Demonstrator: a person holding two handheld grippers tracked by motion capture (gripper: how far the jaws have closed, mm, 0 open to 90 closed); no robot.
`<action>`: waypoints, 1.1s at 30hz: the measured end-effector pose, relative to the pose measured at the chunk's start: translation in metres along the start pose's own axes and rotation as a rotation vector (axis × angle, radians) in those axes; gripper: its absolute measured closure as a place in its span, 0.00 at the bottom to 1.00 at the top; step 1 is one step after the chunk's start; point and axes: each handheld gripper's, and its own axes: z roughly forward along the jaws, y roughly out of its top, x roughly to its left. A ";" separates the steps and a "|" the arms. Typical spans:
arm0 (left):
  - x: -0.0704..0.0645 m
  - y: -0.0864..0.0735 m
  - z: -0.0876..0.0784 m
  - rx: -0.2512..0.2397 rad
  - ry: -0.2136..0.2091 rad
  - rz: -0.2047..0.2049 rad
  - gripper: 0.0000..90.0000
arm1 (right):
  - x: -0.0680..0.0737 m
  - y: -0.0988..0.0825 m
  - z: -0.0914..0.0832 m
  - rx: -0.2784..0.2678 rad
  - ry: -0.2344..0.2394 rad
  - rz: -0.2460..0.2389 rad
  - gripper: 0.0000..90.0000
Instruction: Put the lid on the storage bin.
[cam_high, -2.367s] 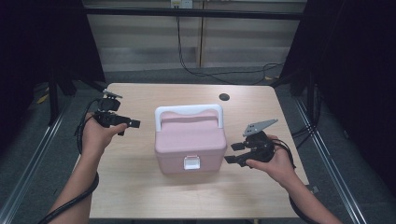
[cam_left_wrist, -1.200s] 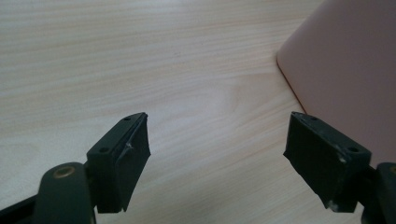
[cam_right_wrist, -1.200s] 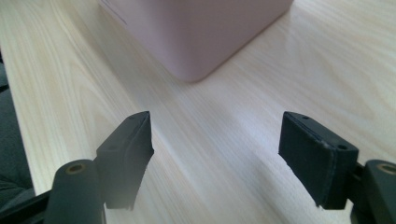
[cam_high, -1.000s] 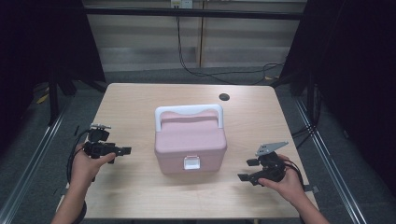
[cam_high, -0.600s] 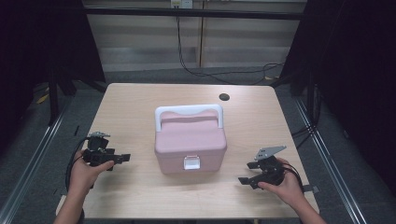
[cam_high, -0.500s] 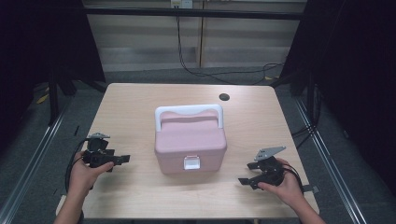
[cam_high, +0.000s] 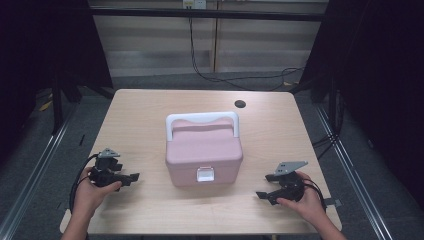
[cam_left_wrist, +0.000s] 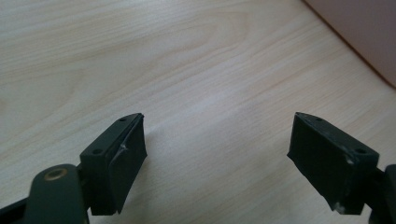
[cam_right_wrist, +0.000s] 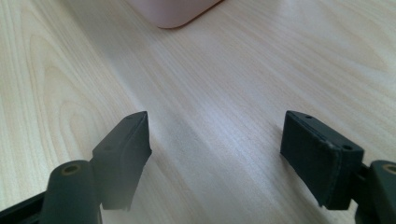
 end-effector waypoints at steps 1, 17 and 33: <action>0.000 -0.001 0.000 -0.004 -0.002 0.011 0.20 | 0.000 -0.001 0.000 -0.006 -0.001 -0.009 0.26; 0.015 -0.017 0.006 -0.077 0.034 0.118 0.18 | 0.002 -0.011 0.004 -0.078 -0.049 -0.073 0.24; 0.018 -0.021 0.010 -0.110 0.018 0.158 0.08 | 0.002 -0.010 0.004 -0.076 -0.049 -0.078 0.22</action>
